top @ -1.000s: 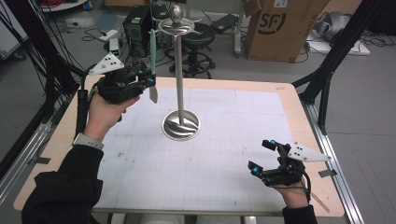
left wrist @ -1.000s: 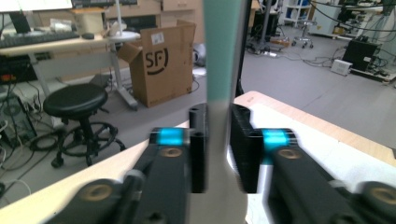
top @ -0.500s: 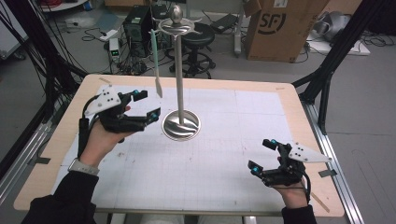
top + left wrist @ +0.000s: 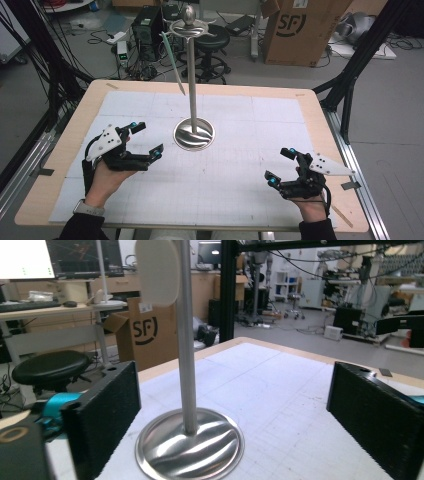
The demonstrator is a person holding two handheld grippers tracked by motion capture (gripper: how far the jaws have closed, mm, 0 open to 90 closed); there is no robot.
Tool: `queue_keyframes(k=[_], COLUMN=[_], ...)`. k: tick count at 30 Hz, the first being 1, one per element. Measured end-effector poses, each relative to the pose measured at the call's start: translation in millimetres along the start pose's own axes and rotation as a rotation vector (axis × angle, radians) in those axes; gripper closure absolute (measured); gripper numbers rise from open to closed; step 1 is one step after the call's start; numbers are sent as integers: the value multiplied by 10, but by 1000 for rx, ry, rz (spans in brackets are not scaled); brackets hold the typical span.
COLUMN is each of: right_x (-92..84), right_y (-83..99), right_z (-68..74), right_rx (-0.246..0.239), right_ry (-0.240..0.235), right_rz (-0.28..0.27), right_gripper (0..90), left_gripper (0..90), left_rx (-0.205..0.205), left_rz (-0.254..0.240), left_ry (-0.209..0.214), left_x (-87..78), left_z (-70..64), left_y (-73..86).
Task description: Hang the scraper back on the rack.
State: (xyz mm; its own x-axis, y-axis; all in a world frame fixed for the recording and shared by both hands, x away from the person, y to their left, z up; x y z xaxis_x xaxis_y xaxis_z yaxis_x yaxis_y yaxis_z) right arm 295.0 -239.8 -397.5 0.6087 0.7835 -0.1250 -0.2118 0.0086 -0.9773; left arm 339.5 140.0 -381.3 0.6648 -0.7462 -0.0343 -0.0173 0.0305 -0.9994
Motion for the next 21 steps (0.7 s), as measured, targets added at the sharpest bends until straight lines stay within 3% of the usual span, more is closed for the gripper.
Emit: queue_keyframes(k=[6,8,11,15,21], right_x=[16,26,44,62,88], right_y=[-4,-2,-3,9,44], right_z=[-5,-4,0,-24,-70], right_rx=[25,27,19,3,2], right_ry=[-5,-4,-4,8,30], right_rz=[-14,-13,-11,-3,7], right_gripper=[3,3,3,3,3], left_gripper=[67,64,63,63,63], left_rx=[-18,-13,-14,-14,2], left_rz=[7,64,58,89,107], left_ry=[-48,-55,-54,-94,-99], left_x=[-178,-220,-307,-394,-403], left_z=[56,77,84,148,138], left_y=[286,379,445,542,554])
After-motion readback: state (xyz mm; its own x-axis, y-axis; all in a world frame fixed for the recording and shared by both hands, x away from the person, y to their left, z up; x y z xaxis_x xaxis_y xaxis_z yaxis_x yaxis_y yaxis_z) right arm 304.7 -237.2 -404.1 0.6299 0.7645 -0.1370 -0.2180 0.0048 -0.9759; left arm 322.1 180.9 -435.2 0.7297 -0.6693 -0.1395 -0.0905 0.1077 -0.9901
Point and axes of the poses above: each handheld gripper's, and its own axes: x roughly forward along the jaws, y roughly out of its underside, z roughly to its left, the point moved 8 cm from there along x, roughly forward along the jaws, and after that the axes turned 2 degrees about x, right-handed, at the moved point
